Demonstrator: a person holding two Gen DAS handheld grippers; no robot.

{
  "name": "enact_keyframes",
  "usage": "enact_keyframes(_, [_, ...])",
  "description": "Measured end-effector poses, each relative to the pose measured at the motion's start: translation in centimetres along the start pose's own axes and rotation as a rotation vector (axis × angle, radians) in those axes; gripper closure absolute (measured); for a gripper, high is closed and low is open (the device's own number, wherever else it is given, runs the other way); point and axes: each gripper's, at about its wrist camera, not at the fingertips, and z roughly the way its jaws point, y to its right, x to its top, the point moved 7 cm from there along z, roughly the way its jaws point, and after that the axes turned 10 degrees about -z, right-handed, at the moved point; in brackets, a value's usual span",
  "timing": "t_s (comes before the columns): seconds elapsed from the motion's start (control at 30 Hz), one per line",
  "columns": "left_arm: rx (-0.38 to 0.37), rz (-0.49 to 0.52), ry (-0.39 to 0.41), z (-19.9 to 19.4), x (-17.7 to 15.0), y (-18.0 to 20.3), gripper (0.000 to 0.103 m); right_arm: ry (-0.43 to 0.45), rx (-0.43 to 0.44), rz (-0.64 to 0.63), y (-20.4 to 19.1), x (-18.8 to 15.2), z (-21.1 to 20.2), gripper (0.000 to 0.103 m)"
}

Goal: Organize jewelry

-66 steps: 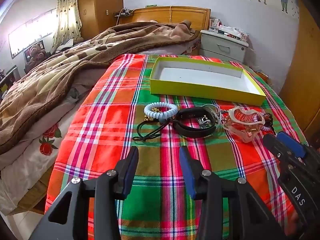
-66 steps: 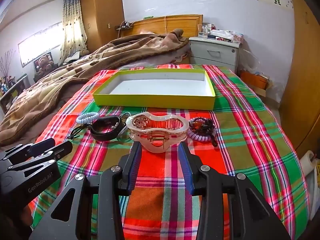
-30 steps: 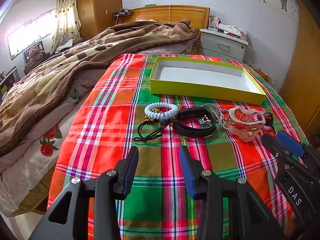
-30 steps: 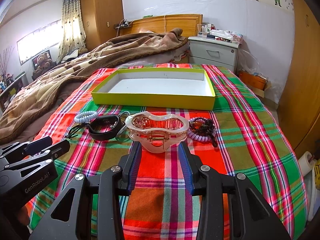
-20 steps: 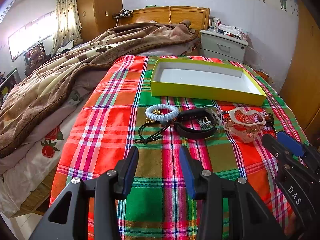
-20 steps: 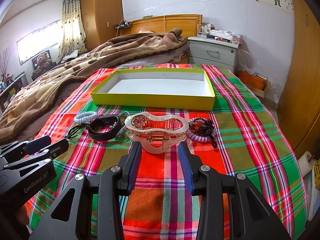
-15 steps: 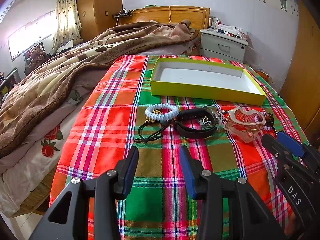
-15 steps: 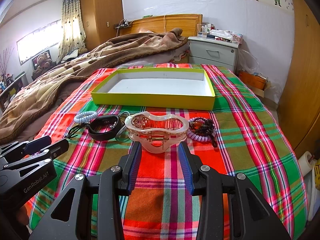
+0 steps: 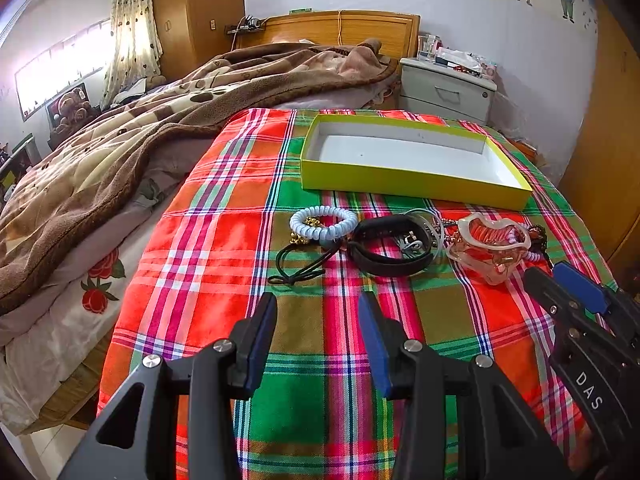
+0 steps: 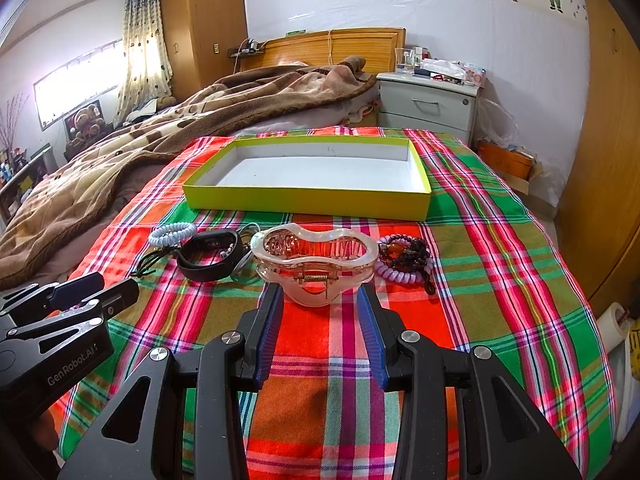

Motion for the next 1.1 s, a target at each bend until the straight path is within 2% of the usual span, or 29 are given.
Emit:
enact_keyframes(0.27, [-0.018, -0.001, -0.026, 0.7, 0.4, -0.2, 0.059, 0.025, 0.070, -0.018, 1.0, 1.4, 0.2, 0.064])
enact_keyframes(0.37, [-0.035, -0.010, -0.043, 1.2, 0.7, -0.6, 0.059, 0.029, 0.111, -0.101, 0.9, 2.7, 0.9, 0.064])
enact_keyframes(0.43, [-0.059, -0.020, -0.061, 1.6, 1.0, -0.9, 0.059, 0.008, 0.107, -0.168, 1.0, 3.4, 1.6, 0.064])
enact_keyframes(0.5, [-0.078, -0.032, -0.080, 2.0, 1.3, -1.2, 0.059, -0.014, 0.139, -0.241, 0.8, 4.0, 2.4, 0.064])
enact_keyframes(0.57, [-0.087, -0.041, -0.088, 2.2, 1.7, -1.5, 0.059, -0.050, 0.174, -0.298, 0.8, 4.4, 3.4, 0.064])
enact_keyframes(0.63, [-0.093, -0.039, -0.091, 2.4, 2.1, -1.8, 0.059, -0.093, 0.248, -0.337, 0.7, 4.4, 4.4, 0.064])
enact_keyframes(0.83, [-0.122, -0.057, -0.137, 3.5, 3.0, -2.6, 0.059, -0.189, 0.326, -0.478, 0.0, 4.5, 6.4, 0.064])
enact_keyframes(0.97, [-0.166, -0.094, -0.176, 4.2, 3.6, -3.0, 0.059, -0.270, 0.370, -0.494, 0.2, 4.7, 8.2, 0.064])
enact_keyframes(1.1, [-0.144, -0.098, -0.176, 4.6, 4.1, -3.3, 0.059, -0.384, 0.444, -0.493, 0.1, 4.0, 9.3, 0.064])
